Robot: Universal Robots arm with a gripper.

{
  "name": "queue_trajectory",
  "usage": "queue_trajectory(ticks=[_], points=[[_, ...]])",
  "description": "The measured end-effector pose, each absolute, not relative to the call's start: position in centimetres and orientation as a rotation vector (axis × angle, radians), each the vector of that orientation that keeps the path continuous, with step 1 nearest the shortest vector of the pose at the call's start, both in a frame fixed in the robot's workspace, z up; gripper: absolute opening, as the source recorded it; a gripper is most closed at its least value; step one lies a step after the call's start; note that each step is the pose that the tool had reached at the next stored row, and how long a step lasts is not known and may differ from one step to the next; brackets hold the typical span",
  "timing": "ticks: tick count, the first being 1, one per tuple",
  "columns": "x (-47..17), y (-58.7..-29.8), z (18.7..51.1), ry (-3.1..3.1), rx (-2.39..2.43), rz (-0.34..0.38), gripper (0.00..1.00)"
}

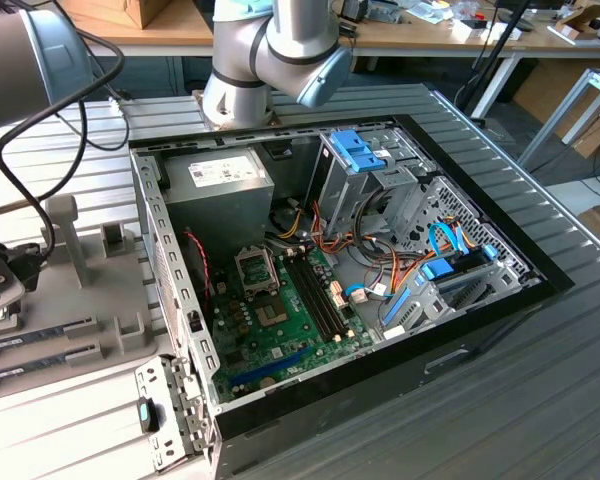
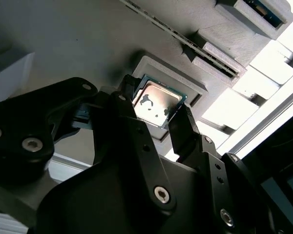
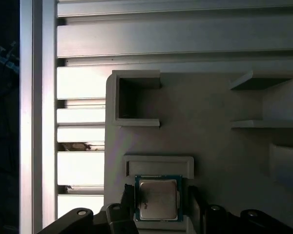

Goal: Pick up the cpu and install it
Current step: 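Pick up the cpu and move it towards the insertion slot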

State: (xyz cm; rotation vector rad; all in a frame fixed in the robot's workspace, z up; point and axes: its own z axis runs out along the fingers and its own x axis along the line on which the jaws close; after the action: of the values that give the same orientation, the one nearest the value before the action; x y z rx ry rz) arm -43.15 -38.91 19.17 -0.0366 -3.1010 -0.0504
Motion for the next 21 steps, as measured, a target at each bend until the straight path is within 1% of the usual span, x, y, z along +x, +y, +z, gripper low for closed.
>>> queue_trajectory(ticks=[14, 15, 16, 21], points=[[-43.15, -38.89, 19.07, -3.101, -0.037, -0.050, 0.56], [-43.15, -38.89, 19.07, -3.101, -0.037, -0.050, 0.55], [-43.15, -38.89, 19.07, -3.101, -0.037, -0.050, 0.48], [-43.15, -38.89, 19.07, -3.101, -0.037, -0.050, 0.47]])
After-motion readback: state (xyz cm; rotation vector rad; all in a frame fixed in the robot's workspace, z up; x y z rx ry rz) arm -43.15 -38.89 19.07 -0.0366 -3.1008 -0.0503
